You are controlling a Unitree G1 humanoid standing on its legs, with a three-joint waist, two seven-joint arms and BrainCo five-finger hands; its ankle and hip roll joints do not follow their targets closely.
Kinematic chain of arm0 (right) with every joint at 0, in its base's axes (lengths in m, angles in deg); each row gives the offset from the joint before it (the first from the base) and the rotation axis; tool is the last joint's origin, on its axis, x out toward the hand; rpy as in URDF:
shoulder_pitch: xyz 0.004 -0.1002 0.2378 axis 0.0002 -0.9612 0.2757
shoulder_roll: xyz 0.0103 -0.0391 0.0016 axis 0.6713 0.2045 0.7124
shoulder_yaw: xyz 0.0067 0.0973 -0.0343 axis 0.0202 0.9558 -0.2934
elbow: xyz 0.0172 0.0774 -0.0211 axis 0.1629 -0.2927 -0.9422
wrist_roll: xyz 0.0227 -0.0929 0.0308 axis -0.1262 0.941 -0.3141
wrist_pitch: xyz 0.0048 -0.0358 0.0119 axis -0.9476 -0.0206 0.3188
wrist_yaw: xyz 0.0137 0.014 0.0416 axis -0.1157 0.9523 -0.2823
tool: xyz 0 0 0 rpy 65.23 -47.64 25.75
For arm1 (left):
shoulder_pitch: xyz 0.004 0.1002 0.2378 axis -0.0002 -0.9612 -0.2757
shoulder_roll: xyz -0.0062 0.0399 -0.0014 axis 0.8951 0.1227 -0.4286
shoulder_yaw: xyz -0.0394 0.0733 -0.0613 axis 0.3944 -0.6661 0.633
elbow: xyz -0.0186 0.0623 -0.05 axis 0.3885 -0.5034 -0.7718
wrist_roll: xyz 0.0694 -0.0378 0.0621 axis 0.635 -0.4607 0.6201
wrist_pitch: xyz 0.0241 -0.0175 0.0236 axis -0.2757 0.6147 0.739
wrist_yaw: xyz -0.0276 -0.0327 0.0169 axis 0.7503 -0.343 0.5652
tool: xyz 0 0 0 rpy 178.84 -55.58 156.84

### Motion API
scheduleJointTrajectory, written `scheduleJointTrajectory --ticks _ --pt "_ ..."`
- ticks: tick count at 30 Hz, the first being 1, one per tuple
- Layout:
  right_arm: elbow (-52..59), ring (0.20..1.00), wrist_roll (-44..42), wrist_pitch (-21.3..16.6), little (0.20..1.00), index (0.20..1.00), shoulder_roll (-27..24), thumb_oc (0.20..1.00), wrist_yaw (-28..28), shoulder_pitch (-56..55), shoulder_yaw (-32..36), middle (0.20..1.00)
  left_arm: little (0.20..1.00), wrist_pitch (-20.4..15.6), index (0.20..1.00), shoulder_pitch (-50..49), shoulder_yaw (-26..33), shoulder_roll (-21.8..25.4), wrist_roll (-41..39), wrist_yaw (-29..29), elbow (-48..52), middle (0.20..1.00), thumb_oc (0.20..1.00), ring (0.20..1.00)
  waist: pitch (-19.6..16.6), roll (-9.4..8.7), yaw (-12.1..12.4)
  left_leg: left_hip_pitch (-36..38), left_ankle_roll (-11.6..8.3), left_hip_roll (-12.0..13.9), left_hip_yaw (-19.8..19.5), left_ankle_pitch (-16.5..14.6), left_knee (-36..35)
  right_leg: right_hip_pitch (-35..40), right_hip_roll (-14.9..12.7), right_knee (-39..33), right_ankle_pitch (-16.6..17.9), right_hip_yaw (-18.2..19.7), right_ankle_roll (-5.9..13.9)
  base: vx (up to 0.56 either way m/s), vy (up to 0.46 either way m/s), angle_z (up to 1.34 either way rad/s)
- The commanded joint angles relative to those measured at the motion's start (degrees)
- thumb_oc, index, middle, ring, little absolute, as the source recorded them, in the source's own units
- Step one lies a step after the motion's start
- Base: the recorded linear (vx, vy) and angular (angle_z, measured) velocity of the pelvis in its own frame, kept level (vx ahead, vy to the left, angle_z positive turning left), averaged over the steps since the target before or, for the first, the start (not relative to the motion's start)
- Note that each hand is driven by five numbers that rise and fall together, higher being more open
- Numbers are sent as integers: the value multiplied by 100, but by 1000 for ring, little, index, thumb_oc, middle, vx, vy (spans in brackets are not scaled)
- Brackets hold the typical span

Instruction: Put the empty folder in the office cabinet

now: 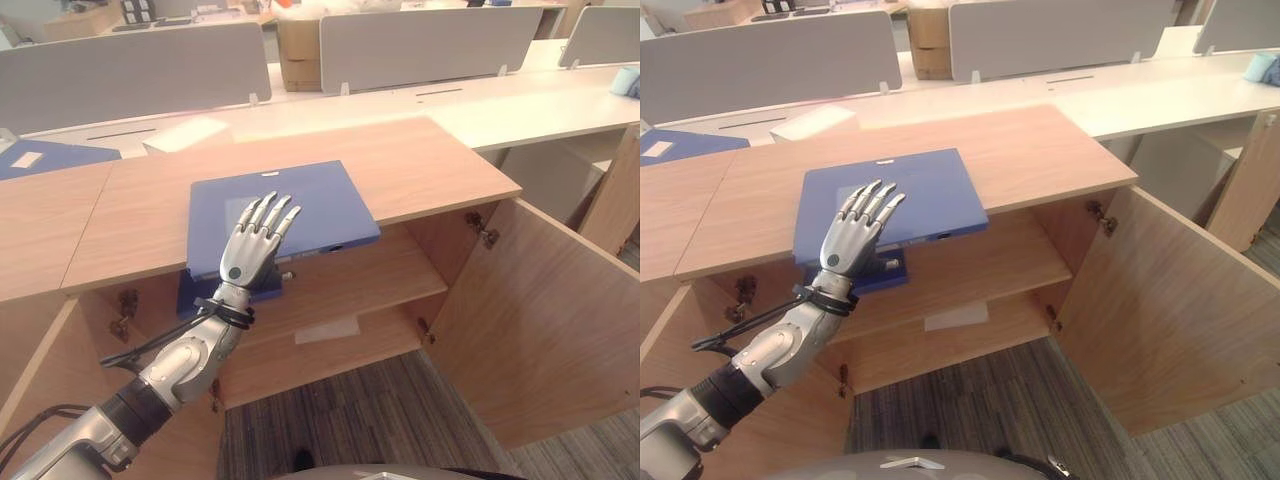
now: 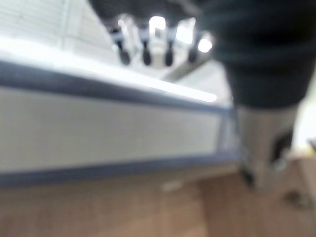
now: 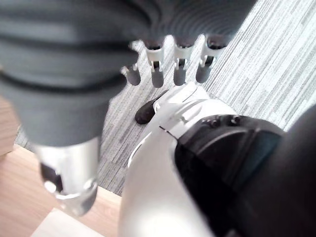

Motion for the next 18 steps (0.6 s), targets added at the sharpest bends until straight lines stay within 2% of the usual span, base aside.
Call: scheduleJointTrajectory --ticks 1,18 --pt "-12 1000 193 45 1000 1000 -113 1000 -48 188 -4 1000 1000 141 1000 678 58 140 46 -146 -176 1000 1000 1000 135 -121 -3 305 -63 114 145 -1093 33 -76 -80 7 -345 79 330 -33 -4 -1" --pt "182 1000 74 31 1000 1000 -118 1000 -21 75 -31 1000 1000 243 1000 687 85 58 34 -273 -891 1000 1000 1000 149 -180 -6 312 -70 127 154 -1142 33 -57 -78 7 -393 83 334 2 0 0"
